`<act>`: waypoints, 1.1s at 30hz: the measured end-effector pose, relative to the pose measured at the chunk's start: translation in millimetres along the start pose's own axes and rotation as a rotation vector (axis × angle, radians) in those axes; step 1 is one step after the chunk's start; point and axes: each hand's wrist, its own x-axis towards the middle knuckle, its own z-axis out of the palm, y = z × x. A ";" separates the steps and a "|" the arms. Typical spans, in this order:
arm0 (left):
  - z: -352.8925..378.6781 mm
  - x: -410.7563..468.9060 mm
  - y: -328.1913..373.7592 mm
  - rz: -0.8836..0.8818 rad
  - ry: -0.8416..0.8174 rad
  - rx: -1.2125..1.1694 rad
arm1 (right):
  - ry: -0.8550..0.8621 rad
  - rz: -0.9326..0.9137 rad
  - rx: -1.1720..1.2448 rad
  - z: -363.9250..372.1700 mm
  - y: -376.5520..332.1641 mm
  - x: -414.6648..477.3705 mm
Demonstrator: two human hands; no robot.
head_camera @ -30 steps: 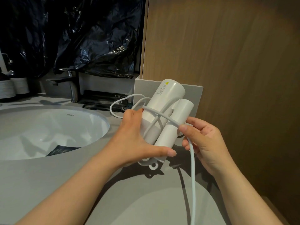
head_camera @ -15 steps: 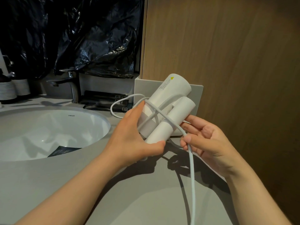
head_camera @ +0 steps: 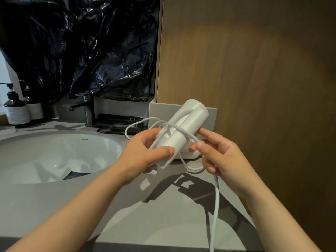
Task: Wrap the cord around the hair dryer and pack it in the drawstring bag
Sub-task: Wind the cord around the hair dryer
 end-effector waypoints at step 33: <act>23.6 -40.2 31.4 0.264 0.258 0.285 | 0.194 0.017 -0.023 9.6 -11.5 -20.2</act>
